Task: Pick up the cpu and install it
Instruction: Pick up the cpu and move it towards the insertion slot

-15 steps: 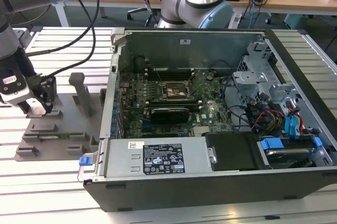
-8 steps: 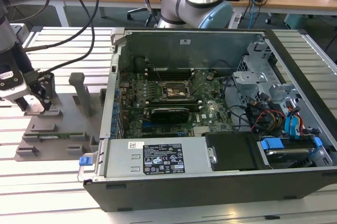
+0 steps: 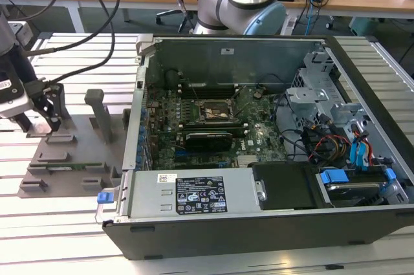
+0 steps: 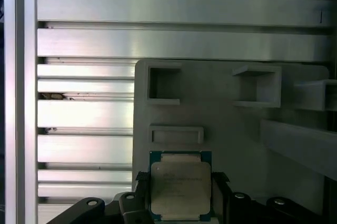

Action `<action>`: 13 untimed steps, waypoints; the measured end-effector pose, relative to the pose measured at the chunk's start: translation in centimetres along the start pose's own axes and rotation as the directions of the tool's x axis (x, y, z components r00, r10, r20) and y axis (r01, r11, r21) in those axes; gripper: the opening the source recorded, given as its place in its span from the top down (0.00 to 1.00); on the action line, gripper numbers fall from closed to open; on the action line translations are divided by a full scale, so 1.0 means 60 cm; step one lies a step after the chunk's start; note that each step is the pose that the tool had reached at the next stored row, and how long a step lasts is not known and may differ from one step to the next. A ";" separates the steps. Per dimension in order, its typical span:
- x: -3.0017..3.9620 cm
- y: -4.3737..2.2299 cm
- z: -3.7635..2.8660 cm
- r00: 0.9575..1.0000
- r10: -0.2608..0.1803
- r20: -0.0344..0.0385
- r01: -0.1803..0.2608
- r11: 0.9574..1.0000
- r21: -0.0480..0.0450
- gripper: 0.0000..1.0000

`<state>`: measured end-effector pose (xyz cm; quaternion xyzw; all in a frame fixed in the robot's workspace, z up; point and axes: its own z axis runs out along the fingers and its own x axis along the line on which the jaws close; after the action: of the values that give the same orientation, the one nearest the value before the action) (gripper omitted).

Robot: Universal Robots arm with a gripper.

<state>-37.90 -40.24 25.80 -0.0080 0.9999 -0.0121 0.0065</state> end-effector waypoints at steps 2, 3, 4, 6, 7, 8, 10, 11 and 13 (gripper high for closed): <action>0.000 0.000 -0.005 1.000 0.000 0.000 0.000 1.000 0.000 0.45; 0.000 0.000 -0.006 1.000 0.000 0.000 0.000 1.000 0.000 0.45; 0.000 0.000 -0.009 1.000 0.000 0.000 0.000 1.000 0.000 0.45; 0.000 0.000 -0.013 1.000 0.000 0.000 0.000 1.000 0.000 0.45; 0.000 0.000 -0.014 1.000 0.000 0.000 0.000 1.000 0.000 0.45; 0.000 0.000 -0.016 1.000 0.000 0.000 0.000 1.000 0.000 0.45; 0.000 0.000 -0.019 1.000 0.000 0.000 0.000 1.000 0.000 0.45; 0.000 -0.001 -0.021 1.000 0.000 0.000 0.000 1.000 0.000 0.45; 0.000 -0.001 -0.025 1.000 0.000 0.000 0.000 1.000 0.000 0.45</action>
<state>-37.90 -40.24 27.28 -0.0081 0.9999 -0.0121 0.0065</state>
